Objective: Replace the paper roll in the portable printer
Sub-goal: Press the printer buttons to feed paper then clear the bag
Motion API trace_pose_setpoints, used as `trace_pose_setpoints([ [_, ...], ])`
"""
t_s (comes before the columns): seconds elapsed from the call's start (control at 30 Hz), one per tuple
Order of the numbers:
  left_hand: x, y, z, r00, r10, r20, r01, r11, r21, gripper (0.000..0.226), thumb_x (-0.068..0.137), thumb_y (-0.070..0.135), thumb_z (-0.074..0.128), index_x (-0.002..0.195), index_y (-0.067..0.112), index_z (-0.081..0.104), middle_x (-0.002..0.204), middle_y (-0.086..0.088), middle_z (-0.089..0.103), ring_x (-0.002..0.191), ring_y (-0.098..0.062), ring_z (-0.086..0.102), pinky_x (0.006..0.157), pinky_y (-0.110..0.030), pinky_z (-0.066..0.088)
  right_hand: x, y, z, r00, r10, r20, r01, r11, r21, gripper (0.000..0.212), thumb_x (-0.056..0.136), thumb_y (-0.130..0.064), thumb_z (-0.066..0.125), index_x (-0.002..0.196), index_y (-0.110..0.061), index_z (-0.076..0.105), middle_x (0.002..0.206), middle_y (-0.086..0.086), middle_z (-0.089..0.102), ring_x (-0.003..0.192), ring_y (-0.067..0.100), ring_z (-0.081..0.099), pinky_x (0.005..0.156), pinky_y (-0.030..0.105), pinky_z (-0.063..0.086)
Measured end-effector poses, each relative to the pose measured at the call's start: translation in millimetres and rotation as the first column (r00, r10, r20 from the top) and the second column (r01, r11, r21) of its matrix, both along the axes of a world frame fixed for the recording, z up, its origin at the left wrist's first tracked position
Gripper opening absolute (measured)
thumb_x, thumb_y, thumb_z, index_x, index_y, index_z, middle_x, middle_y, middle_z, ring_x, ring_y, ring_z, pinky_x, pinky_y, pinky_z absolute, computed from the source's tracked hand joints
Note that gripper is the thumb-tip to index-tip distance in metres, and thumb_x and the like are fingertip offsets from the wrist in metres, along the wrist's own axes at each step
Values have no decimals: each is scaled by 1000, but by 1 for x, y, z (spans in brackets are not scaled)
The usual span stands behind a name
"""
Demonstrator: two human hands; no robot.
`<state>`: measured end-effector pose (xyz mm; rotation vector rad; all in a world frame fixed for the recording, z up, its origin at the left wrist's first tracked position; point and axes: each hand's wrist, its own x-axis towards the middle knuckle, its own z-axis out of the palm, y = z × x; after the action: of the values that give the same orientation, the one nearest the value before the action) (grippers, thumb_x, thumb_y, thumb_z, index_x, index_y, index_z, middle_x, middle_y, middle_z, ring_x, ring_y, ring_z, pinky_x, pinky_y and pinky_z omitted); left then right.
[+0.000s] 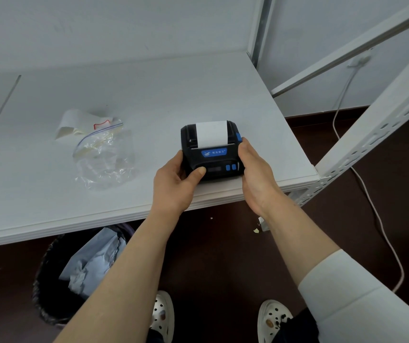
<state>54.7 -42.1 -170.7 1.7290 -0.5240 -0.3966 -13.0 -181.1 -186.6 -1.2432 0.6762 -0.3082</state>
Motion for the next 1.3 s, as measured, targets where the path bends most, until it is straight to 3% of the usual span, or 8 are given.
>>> trace_pose_setpoints([
  [0.57,1,0,-3,1000,9,21,-10,999,47,35,81,16,63,116,18,62,106,1,70,104,-14,65,97,-31,49,0,2,3,1000,1,-10,-1,1000,-20,49,96,-44,31,143,-31,28,148,-3,39,138,14,31,118,45,19],
  [1.03,0,-1,-1,1000,17,19,-19,998,59,35,82,11,64,116,17,62,105,1,70,105,-14,65,94,-25,48,-2,5,10,1000,3,-13,-3,1000,-23,47,98,-42,31,144,-30,28,146,-5,42,135,10,34,118,41,20],
  [1.2,-1,0,1,1000,2,16,-3,998,56,36,82,14,64,118,14,60,108,-1,70,105,-14,64,93,-23,48,-4,6,16,1000,-9,-9,9,1000,-2,44,97,-44,32,138,-31,40,141,-5,48,132,10,38,117,39,21],
  [1.3,-1,1,5,1000,-13,-10,14,997,74,35,81,12,67,115,15,60,109,1,69,105,-10,64,90,-18,48,-5,9,25,1000,-28,5,28,1000,12,32,98,-39,32,115,-30,57,124,-4,59,118,8,48,110,32,29],
])
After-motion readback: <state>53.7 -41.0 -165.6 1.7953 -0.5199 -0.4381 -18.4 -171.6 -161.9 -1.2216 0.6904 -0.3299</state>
